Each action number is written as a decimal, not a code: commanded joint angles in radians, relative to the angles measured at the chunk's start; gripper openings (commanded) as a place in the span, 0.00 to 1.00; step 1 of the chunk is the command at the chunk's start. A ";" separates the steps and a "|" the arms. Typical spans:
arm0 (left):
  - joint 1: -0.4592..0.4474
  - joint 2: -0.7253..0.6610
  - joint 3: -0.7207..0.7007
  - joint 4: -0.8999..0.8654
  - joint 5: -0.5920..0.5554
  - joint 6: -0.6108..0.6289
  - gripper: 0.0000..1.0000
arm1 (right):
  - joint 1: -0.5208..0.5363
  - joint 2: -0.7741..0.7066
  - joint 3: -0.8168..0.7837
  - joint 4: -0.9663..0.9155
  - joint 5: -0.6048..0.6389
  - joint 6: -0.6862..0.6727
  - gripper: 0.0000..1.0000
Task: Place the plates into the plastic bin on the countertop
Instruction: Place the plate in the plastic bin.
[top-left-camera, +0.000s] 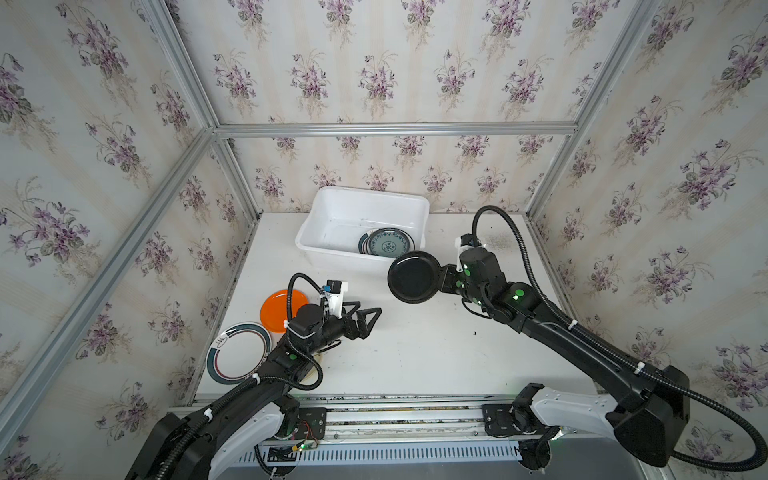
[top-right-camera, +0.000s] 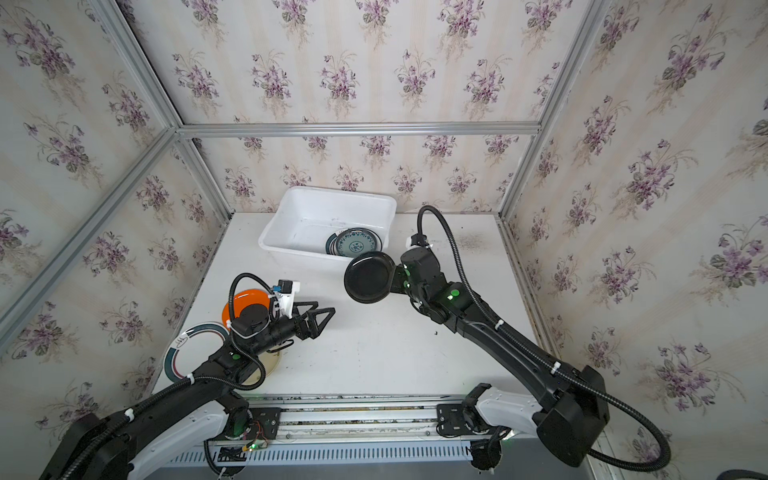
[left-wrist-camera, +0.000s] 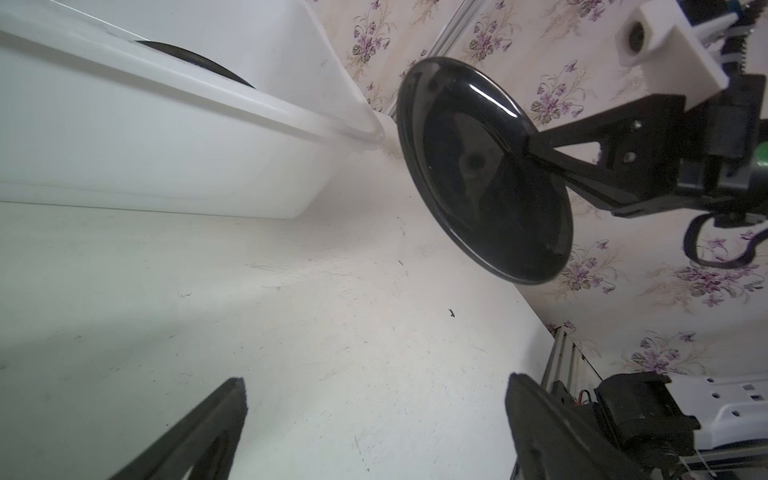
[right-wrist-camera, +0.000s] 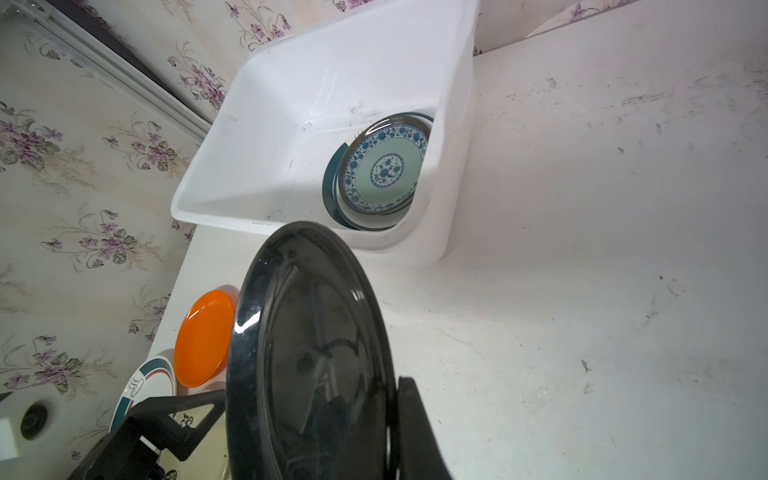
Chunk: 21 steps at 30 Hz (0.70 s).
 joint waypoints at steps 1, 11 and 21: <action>-0.002 -0.007 -0.008 0.100 0.057 -0.019 1.00 | -0.031 0.070 0.078 0.043 -0.079 -0.038 0.00; -0.003 -0.030 -0.007 0.041 0.001 -0.009 0.99 | -0.124 0.355 0.355 0.062 -0.090 -0.086 0.00; -0.003 -0.045 0.014 -0.061 -0.111 0.047 1.00 | -0.143 0.701 0.752 -0.111 -0.012 -0.165 0.00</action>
